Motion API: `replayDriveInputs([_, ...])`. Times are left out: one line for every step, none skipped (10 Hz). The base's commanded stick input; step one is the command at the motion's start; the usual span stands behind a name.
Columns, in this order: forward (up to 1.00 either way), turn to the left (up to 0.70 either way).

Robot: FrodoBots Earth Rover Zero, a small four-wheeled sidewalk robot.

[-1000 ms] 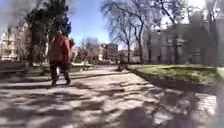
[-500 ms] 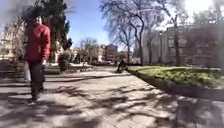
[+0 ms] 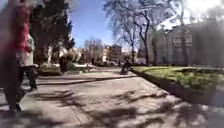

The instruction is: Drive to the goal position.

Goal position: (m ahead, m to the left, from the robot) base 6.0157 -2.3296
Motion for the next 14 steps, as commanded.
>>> replayDriveInputs([1.0,0.0])
replayDriveInputs([1.0,0.0])
replayDriveInputs([1.0,0.0])
replayDriveInputs([1.0,0.0])
replayDriveInputs([1.0,0.0])
replayDriveInputs([1.0,0.0])
replayDriveInputs([1.0,0.0])
replayDriveInputs([1.0,0.0])
replayDriveInputs([1.0,0.0])
replayDriveInputs([1.0,0.0])
replayDriveInputs([1.0,0.0])
replayDriveInputs([1.0,0.0])
replayDriveInputs([1.0,0.0])
replayDriveInputs([1.0,0.0])
